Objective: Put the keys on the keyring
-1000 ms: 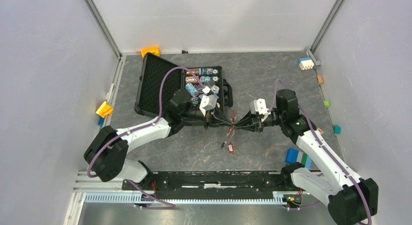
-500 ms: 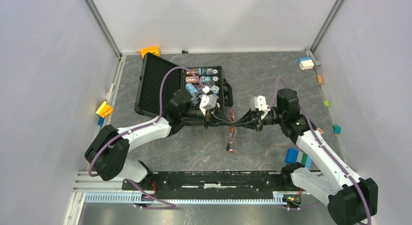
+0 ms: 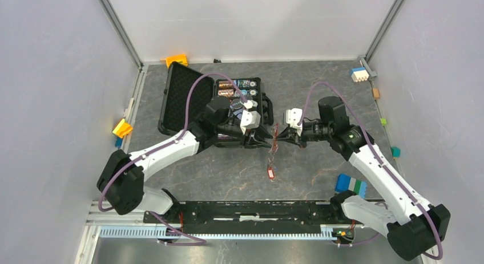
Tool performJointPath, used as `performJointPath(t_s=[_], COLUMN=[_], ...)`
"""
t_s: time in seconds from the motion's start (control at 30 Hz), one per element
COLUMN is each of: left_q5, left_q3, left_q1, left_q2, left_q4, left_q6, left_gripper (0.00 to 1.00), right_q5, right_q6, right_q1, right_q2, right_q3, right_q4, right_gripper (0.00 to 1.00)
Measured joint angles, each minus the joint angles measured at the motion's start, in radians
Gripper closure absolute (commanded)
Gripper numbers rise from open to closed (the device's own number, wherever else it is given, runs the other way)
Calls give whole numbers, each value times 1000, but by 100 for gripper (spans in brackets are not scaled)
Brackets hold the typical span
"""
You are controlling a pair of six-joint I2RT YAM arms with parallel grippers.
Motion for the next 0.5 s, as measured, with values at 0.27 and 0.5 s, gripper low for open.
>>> performJointPath(t_s=[0.27, 0.5], left_q5=[-56, -82], left_q3=[143, 163], left_q1=[0, -5], left_q2=[-2, 27], left_q4=[-360, -433], left_q6=[272, 335], left_gripper=[57, 60], right_q5=[174, 249], right_q6=[-66, -72], right_q1=[71, 116], right_q2=[42, 70], right_q3=[85, 91], right_q4=[-138, -192], right_gripper=[100, 100])
